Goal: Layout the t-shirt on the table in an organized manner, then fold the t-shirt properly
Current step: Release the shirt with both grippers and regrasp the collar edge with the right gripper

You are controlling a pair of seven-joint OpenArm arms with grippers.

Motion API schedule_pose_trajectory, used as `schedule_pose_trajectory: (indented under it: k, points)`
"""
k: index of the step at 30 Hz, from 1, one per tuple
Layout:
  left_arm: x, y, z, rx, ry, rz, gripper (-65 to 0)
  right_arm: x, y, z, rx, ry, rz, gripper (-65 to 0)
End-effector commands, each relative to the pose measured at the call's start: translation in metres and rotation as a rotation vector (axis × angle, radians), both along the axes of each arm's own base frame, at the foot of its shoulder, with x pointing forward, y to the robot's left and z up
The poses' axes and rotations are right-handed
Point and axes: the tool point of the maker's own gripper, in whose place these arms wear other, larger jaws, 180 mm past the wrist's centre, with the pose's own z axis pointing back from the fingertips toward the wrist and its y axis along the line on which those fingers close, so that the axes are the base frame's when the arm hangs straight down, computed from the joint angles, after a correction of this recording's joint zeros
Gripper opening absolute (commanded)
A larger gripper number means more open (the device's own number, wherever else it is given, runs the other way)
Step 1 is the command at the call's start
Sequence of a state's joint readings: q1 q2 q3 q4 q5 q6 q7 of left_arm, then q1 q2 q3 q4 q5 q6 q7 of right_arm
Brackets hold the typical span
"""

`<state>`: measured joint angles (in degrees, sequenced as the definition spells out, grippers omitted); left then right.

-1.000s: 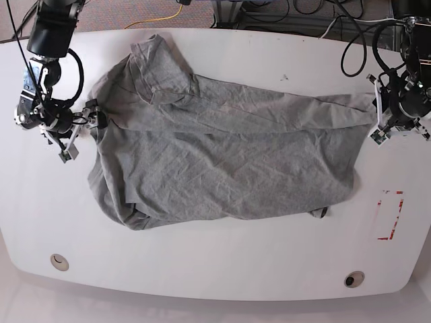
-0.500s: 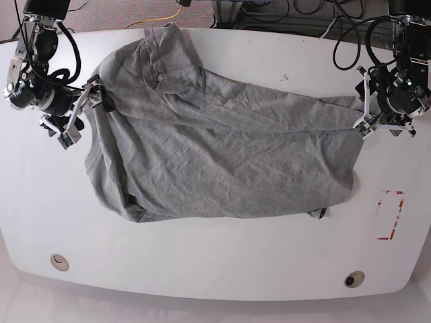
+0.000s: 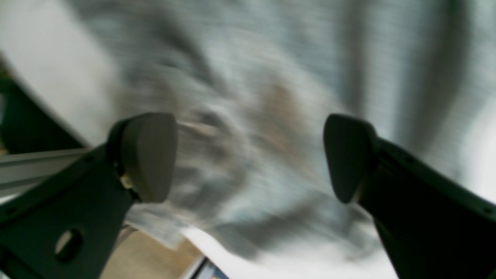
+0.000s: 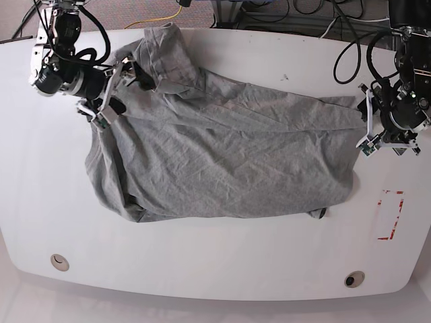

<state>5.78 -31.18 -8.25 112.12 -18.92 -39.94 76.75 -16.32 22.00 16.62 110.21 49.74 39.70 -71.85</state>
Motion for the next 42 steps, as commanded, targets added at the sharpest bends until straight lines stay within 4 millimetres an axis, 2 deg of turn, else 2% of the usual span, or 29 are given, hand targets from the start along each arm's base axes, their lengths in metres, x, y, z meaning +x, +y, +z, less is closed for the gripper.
schedule_pose_trajectory:
  k: [1, 8, 18, 21, 25, 28, 33, 35, 36, 37, 39, 42]
  points:
    - [0.008, 0.006, 0.013, 0.026, -0.038, -0.003, -28.3, 0.001, 0.012, 0.006, 0.031, -0.026, 0.025, -8.1]
    - [0.012, 0.011, 0.017, 0.056, -0.054, 0.009, -28.3, -0.01, 0.042, -0.009, 0.036, 0.011, 0.087, -8.1]
    - [0.011, 0.015, 0.017, 0.077, -0.051, 0.016, -28.3, -0.011, 0.047, -0.028, -0.068, 0.022, 0.073, -8.1]
    - [0.01, 0.015, 0.016, 0.077, -0.049, 0.016, -28.3, -0.012, 0.054, -0.031, -0.08, 0.017, 0.097, -8.6]
    - [0.01, 0.016, 0.017, 0.078, -0.05, 0.017, -28.3, -0.01, 0.063, -0.031, -0.079, -0.009, 0.119, -16.3]
    - [0.01, 0.016, 0.017, 0.078, -0.05, 0.017, -28.3, -0.013, 0.07, -0.038, -0.08, -0.002, 0.137, -25.7]
    - [0.01, 0.016, 0.017, 0.078, -0.05, 0.017, -28.3, -0.018, 0.072, -0.049, -0.078, 0.031, 0.141, -43.8]
    - [0.01, 0.016, 0.017, 0.078, -0.05, 0.017, -28.3, -0.018, 0.072, -0.05, -0.073, 0.032, 0.138, -53.1]
    - [0.01, 0.016, 0.017, 0.078, -0.05, 0.017, -28.3, -0.018, 0.072, -0.049, -0.071, 0.03, 0.137, -55.5]
    - [0.01, 0.016, 0.017, 0.078, -0.05, 0.017, -28.3, -0.018, 0.073, -0.05, -0.067, 0.029, 0.137, -61.0]
    - [0.01, 0.016, 0.017, 0.078, -0.05, 0.017, -28.3, -0.019, 0.072, -0.05, -0.068, 0.031, 0.137, -65.0]
    - [0.01, 0.016, 0.017, 0.078, -0.05, 0.017, -28.3, -0.021, 0.071, -0.05, -0.073, 0.033, 0.138, -64.4]
